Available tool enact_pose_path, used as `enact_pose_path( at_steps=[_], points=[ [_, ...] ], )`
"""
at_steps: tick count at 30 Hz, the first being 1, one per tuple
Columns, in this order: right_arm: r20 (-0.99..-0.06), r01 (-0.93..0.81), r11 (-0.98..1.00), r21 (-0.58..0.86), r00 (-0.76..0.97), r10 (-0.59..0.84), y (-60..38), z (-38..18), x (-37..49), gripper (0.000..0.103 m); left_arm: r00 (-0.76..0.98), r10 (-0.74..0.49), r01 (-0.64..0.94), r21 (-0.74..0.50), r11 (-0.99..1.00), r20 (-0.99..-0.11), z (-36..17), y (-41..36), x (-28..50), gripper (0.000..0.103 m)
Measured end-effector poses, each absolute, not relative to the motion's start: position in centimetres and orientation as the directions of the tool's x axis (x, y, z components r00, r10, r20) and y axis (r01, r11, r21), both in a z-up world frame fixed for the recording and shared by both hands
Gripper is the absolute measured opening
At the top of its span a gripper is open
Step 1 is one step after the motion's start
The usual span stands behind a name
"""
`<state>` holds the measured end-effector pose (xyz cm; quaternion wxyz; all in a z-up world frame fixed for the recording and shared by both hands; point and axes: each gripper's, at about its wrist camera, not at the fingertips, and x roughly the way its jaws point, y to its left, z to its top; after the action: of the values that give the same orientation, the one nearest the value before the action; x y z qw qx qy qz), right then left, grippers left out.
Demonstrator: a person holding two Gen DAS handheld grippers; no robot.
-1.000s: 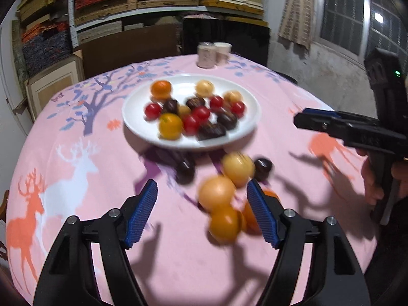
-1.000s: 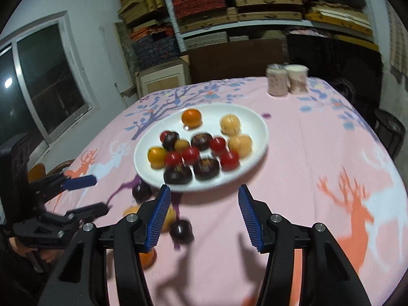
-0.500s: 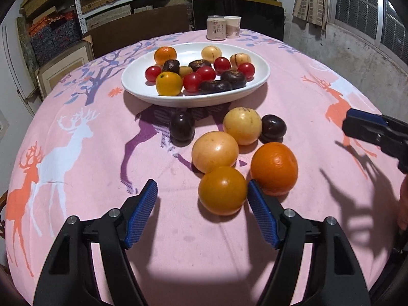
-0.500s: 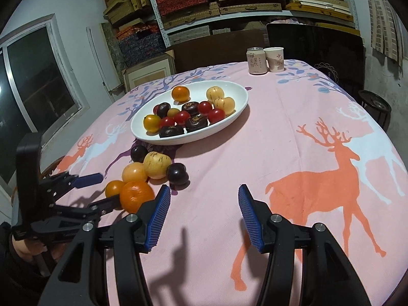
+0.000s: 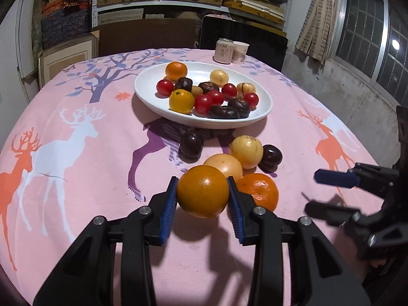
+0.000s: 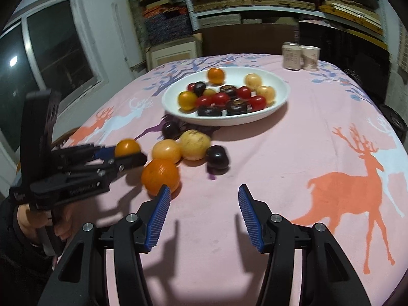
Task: Organize fruits
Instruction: 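Grasp an orange with the left tool while the right tool grasps a small mandarin, then carry both oranges over the white plate and open both tools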
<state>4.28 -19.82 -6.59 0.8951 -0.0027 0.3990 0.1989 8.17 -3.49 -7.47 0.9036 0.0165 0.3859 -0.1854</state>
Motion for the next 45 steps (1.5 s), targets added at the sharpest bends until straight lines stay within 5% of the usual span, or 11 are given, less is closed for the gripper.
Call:
enact_pose_path(
  at_steps=[13, 15, 19, 45],
  points=[
    [-0.774, -0.404, 0.913, 0.06, 0.558, 0.298, -14.3, -8.0, 7.6, 0.056, 0.6, -0.309, 0.301, -0.15, 0.942, -0.738, -8.4, -2.3, 9.2, 0.037],
    [-0.782, -0.4, 0.913, 0.078, 0.543, 0.305, -14.3, -8.3, 7.9, 0.047, 0.599, -0.309, 0.301, -0.15, 0.942, -0.739, -8.5, -2.3, 9.2, 0.037],
    [-0.78, -0.374, 0.922, 0.102, 0.545, 0.307, -14.9, -8.2, 7.7, 0.046, 0.595, -0.31, 0.301, -0.152, 0.942, -0.742, -8.6, -2.3, 9.3, 0.037],
    [-0.67, -0.255, 0.948, 0.193, 0.671, 0.317, -24.2, -2.8, 6.8, 0.046, 0.65, -0.285, 0.331, -0.074, 0.941, -0.705, -5.1, -3.5, 8.8, 0.037]
  ],
)
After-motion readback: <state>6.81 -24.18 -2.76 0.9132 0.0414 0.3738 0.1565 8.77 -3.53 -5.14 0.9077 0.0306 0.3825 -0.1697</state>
